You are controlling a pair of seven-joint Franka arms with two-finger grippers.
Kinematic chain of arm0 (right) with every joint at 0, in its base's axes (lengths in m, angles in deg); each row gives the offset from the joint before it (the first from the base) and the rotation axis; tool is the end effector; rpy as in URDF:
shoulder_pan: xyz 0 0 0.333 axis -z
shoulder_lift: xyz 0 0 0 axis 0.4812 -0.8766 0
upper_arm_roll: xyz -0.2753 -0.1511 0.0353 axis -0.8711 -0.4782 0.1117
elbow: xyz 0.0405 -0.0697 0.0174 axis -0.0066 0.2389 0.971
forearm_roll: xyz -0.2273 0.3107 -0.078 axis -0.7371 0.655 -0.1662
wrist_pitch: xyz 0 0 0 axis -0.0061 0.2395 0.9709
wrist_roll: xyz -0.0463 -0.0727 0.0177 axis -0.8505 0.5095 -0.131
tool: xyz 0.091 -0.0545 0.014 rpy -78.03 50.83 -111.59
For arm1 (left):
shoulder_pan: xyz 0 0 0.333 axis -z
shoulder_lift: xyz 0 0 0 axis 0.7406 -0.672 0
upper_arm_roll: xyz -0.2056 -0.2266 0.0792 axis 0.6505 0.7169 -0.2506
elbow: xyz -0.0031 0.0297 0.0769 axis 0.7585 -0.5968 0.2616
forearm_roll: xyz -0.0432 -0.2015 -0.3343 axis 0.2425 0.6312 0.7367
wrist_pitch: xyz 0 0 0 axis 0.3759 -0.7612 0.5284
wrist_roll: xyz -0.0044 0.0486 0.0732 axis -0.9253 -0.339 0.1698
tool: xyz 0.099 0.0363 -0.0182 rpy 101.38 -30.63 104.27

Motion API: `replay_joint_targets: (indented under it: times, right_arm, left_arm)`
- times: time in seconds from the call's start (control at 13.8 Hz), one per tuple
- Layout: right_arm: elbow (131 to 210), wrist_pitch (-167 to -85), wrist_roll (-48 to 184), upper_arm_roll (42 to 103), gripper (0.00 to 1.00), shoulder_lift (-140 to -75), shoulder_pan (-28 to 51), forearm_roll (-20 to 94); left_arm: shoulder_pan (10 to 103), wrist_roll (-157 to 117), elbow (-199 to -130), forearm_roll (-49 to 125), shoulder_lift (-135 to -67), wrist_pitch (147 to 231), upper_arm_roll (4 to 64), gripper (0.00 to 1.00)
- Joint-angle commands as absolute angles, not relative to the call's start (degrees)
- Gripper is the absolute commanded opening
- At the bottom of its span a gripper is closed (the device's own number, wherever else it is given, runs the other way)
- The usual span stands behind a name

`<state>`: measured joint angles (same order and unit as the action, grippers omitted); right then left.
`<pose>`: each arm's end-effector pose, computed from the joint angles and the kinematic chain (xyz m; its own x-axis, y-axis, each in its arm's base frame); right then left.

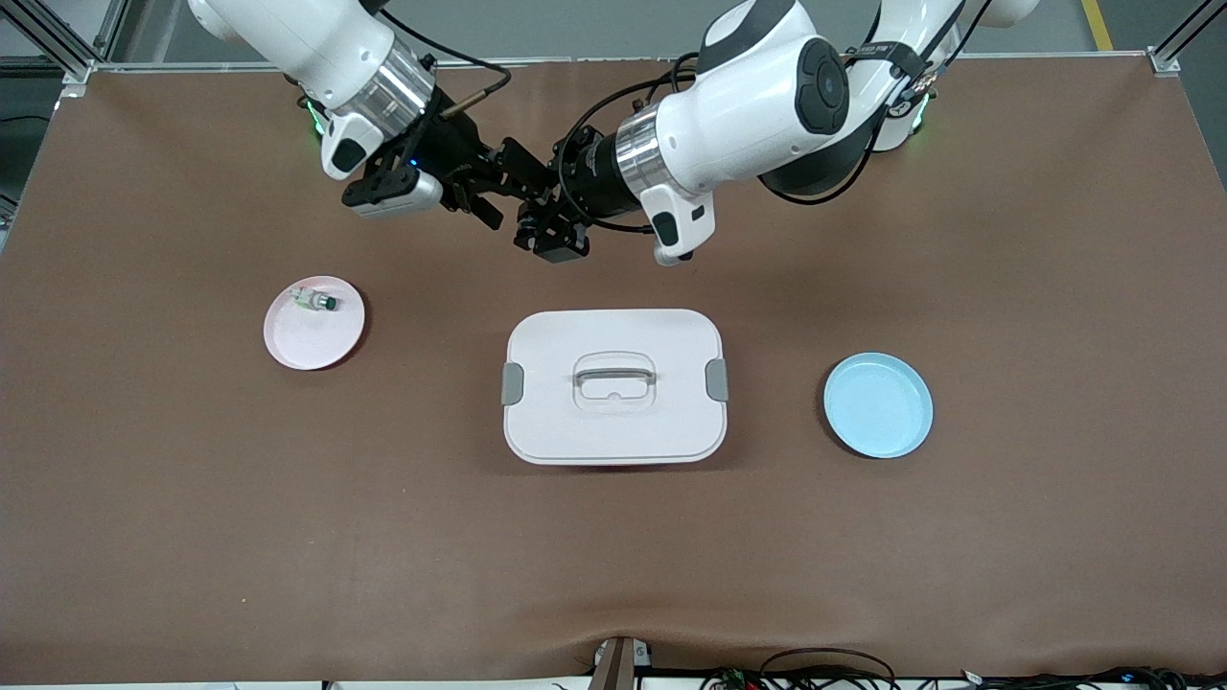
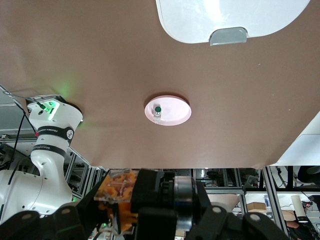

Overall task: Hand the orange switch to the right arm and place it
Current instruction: 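Close the right gripper on the orange switch beside the left gripper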

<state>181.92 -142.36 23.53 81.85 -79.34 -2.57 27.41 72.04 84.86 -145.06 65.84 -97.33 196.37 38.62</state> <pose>0.4638 0.3440 0.5737 0.9521 -0.3059 0.0018 -0.2501 -0.7819 -0.5710 0.4991 -0.4977 0.5589 0.0705 0.6650 -0.7435 0.9898 -0.1389 -0.0304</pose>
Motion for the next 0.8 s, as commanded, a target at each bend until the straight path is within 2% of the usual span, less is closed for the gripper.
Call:
replay_joint_targets:
  times: [0.0,0.07,0.15,0.22,0.29,0.73]
  right_arm:
    - [181.5,-143.5,24.0,81.8,1.0,-79.7,-3.2,30.0]
    - [181.5,-143.5,23.9,81.8,0.94,-79.7,-3.8,30.1]
    - [181.5,-143.5,23.9,81.8,0.59,-79.7,-3.8,30.0]
    - [181.4,-143.4,23.9,81.8,0.08,-79.7,-3.8,30.1]
    - [181.4,-143.4,23.8,81.8,0.0,-79.7,-3.9,30.1]
    - [180.9,-142.9,23.2,81.9,0.0,-79.6,-4.3,30.2]
  left_arm:
    - [72.5,84.7,-144.2,66.0,-97.5,196.5,38.4,0.31]
    - [72.5,84.7,-144.2,66.0,-97.5,196.5,38.4,0.31]
    - [72.5,84.7,-144.2,66.0,-97.5,196.5,38.4,0.31]
    - [72.5,84.7,-144.2,66.0,-97.5,196.5,38.4,0.31]
    - [72.5,84.7,-144.2,66.0,-97.5,196.5,38.4,0.31]
    - [72.5,84.7,-144.2,66.0,-97.5,196.5,38.4,0.32]
